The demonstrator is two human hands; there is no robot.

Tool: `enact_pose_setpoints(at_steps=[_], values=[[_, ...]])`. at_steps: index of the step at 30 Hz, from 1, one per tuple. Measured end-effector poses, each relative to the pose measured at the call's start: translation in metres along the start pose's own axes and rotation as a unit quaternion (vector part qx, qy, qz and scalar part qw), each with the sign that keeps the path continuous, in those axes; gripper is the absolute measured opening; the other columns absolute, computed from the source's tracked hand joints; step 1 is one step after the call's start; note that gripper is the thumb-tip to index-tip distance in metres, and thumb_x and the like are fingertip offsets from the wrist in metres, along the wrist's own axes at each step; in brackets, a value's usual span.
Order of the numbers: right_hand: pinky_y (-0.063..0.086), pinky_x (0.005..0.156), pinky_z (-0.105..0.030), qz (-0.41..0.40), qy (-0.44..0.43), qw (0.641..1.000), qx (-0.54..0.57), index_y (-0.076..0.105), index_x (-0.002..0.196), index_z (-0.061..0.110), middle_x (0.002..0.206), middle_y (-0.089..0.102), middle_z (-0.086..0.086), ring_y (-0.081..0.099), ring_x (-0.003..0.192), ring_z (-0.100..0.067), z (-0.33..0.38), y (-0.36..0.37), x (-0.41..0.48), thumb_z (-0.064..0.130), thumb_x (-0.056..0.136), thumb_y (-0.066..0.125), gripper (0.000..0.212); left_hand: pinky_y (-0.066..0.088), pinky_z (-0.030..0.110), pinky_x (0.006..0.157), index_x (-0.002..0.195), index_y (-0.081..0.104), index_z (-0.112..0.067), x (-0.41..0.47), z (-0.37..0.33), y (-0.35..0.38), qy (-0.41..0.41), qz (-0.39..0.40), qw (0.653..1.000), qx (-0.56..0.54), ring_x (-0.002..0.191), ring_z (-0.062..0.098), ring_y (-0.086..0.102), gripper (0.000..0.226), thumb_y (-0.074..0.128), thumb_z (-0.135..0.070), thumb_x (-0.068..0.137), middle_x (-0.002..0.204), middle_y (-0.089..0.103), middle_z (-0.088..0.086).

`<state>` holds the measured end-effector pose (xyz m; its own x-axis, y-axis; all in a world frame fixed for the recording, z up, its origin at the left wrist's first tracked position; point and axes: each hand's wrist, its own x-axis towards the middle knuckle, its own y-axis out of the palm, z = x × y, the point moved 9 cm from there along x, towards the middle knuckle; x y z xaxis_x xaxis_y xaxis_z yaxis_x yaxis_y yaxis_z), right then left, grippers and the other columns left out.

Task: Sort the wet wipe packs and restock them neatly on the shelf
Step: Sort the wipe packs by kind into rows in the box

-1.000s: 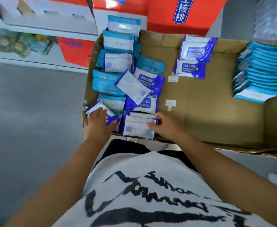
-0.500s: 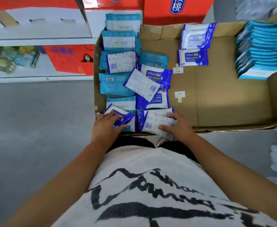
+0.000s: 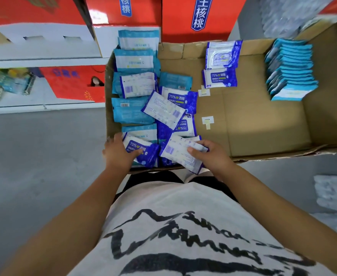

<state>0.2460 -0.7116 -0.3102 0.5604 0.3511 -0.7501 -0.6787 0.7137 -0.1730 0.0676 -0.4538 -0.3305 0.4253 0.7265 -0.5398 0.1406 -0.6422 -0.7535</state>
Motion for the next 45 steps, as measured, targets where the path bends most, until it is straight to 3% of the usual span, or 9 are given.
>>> enact_pose_setpoints(at_steps=[6, 10, 16, 22, 28, 31, 34, 41, 45], values=[[0.057, 0.060, -0.024, 0.014, -0.034, 0.999, -0.008, 0.063, 0.116, 0.011, 0.103, 0.072, -0.004, 0.070, 0.083, -0.011, 0.030, 0.004, -0.008, 0.017, 0.095, 0.067, 0.022, 0.053, 0.039, 0.079, 0.121, 0.060, -0.005, -0.008, 0.004, -0.013, -0.056, -0.014, 0.997, -0.048, 0.106, 0.031, 0.065, 0.069, 0.096, -0.033, 0.068, 0.120, 0.064, 0.016], [0.062, 0.067, -0.033, 0.006, -0.049, 0.999, -0.021, 0.061, 0.112, 0.004, 0.106, 0.071, -0.009, 0.071, 0.091, -0.017, 0.047, 0.014, -0.012, 0.016, 0.092, 0.072, 0.026, 0.055, 0.028, 0.063, 0.097, 0.066, -0.018, -0.022, 0.007, -0.010, -0.131, 0.074, 0.950, -0.275, 0.080, 0.015, 0.071, 0.028, 0.088, -0.025, 0.081, 0.105, 0.074, 0.008], [0.063, 0.075, -0.039, 0.009, -0.104, 0.994, -0.035, 0.065, 0.104, 0.005, 0.103, 0.072, -0.009, 0.072, 0.095, -0.020, 0.084, 0.035, -0.024, 0.017, 0.089, 0.075, 0.022, 0.063, 0.041, 0.082, 0.125, 0.065, -0.019, -0.049, -0.042, -0.012, -0.069, 0.197, 0.860, -0.466, 0.101, 0.023, 0.076, 0.035, 0.076, -0.019, 0.091, 0.114, 0.078, 0.006], [0.061, 0.083, -0.034, 0.104, -0.125, 0.987, -0.011, 0.068, 0.109, 0.024, 0.112, 0.073, 0.002, 0.070, 0.104, -0.016, 0.100, 0.066, -0.038, 0.020, 0.097, 0.066, 0.013, 0.059, 0.053, 0.094, 0.132, 0.058, -0.026, -0.064, -0.086, -0.007, -0.052, 0.262, 0.806, -0.529, 0.113, 0.026, 0.072, 0.059, 0.071, -0.051, 0.079, 0.126, 0.072, 0.004], [0.057, 0.092, -0.029, 0.140, -0.081, 0.987, 0.007, 0.057, 0.134, 0.022, 0.123, 0.068, 0.007, 0.067, 0.110, -0.007, 0.085, 0.069, -0.038, 0.025, 0.102, 0.056, 0.031, 0.063, 0.039, 0.084, 0.124, 0.063, -0.027, -0.058, -0.076, -0.013, -0.076, 0.189, 0.830, -0.519, 0.097, 0.017, 0.077, 0.035, 0.073, -0.030, 0.090, 0.116, 0.076, 0.002], [0.056, 0.073, -0.018, 0.020, -0.088, 0.994, 0.054, 0.063, 0.120, 0.015, 0.110, 0.072, 0.000, 0.069, 0.099, -0.011, 0.088, 0.035, -0.030, 0.021, 0.096, 0.067, 0.025, 0.065, 0.033, 0.069, 0.113, 0.063, -0.024, -0.056, -0.073, -0.019, -0.108, 0.183, 0.817, -0.536, 0.083, 0.013, 0.078, 0.019, 0.069, -0.022, 0.096, 0.106, 0.076, 0.003], [0.048, 0.058, -0.010, -0.041, -0.109, 0.993, 0.018, 0.060, 0.119, 0.018, 0.109, 0.065, 0.008, 0.063, 0.096, -0.004, 0.093, 0.012, -0.026, 0.028, 0.094, 0.070, 0.029, 0.064, 0.039, 0.078, 0.120, 0.064, -0.023, -0.055, -0.078, -0.021, -0.106, 0.220, 0.801, -0.546, 0.096, 0.018, 0.077, 0.027, 0.070, -0.019, 0.094, 0.114, 0.077, 0.005], [0.061, 0.073, -0.028, 0.022, -0.116, 0.993, 0.019, 0.059, 0.120, 0.014, 0.108, 0.073, -0.012, 0.071, 0.102, -0.025, 0.095, 0.017, -0.023, 0.021, 0.094, 0.069, 0.028, 0.065, 0.040, 0.078, 0.126, 0.065, -0.022, -0.058, -0.091, -0.022, -0.101, 0.269, 0.781, -0.554, 0.102, 0.023, 0.076, 0.042, 0.076, -0.024, 0.086, 0.116, 0.077, 0.006], [0.058, 0.065, -0.019, 0.098, -0.133, 0.986, -0.017, 0.061, 0.118, 0.026, 0.124, 0.064, 0.003, 0.066, 0.106, -0.013, 0.113, 0.024, -0.030, 0.017, 0.096, 0.065, 0.024, 0.062, 0.042, 0.083, 0.123, 0.066, -0.025, -0.059, -0.098, -0.029, -0.044, 0.298, 0.835, -0.461, 0.099, 0.020, 0.077, 0.049, 0.080, -0.030, 0.076, 0.111, 0.079, 0.002]])
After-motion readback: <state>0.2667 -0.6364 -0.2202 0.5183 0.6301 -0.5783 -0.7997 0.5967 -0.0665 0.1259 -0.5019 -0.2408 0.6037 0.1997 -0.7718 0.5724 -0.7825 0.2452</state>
